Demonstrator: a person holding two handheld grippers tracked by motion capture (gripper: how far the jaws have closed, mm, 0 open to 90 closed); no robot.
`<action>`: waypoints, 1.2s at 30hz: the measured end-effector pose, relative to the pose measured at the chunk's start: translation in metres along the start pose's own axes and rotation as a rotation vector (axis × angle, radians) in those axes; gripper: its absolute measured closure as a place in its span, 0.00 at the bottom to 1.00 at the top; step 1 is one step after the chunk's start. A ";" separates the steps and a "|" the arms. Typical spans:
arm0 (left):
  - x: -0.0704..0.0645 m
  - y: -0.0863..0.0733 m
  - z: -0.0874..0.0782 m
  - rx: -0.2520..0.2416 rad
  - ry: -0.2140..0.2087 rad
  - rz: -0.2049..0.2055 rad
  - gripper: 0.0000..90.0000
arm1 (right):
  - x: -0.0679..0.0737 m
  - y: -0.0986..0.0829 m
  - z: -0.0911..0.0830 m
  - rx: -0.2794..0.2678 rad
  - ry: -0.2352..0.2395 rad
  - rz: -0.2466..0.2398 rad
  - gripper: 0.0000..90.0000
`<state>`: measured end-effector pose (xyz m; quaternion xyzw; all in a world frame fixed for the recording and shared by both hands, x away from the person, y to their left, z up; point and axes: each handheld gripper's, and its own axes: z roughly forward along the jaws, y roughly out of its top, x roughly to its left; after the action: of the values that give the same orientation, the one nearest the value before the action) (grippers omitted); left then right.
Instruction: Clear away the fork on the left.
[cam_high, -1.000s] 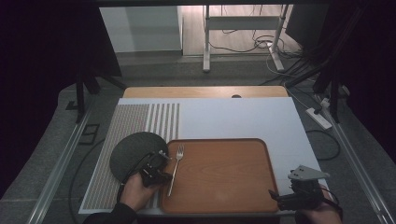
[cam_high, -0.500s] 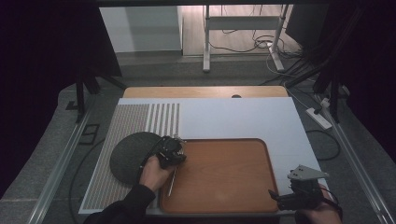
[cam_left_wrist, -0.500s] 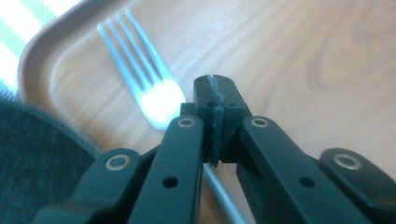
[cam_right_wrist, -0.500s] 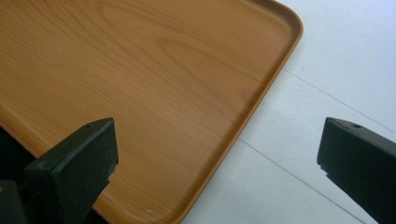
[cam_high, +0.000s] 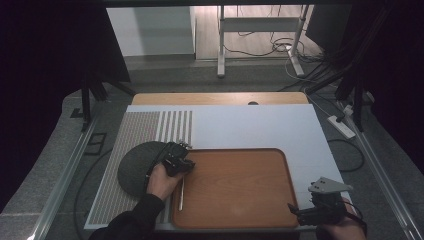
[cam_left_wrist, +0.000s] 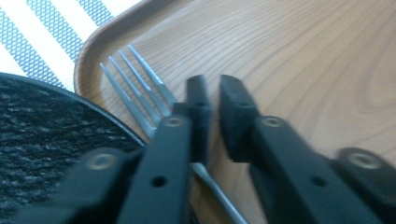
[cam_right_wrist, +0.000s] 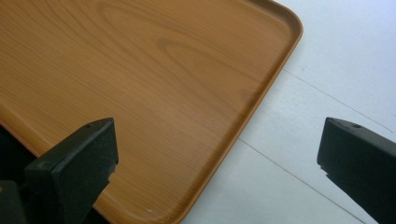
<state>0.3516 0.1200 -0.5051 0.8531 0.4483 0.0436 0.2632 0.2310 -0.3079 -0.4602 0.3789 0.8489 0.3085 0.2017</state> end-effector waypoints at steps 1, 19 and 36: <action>0.000 0.000 0.000 0.000 0.000 0.000 0.69 | 0.000 0.000 0.000 -0.001 -0.001 0.000 0.00; 0.005 -0.067 -0.068 -0.161 -0.066 0.001 0.04 | 0.001 0.000 0.000 0.000 -0.004 -0.002 0.00; 0.014 -0.134 -0.102 -0.274 -0.055 -0.082 0.00 | 0.000 0.000 -0.001 -0.002 -0.008 0.013 0.00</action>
<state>0.2292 0.2339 -0.4854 0.7911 0.4653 0.0703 0.3908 0.2306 -0.3080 -0.4597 0.3854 0.8452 0.3093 0.2036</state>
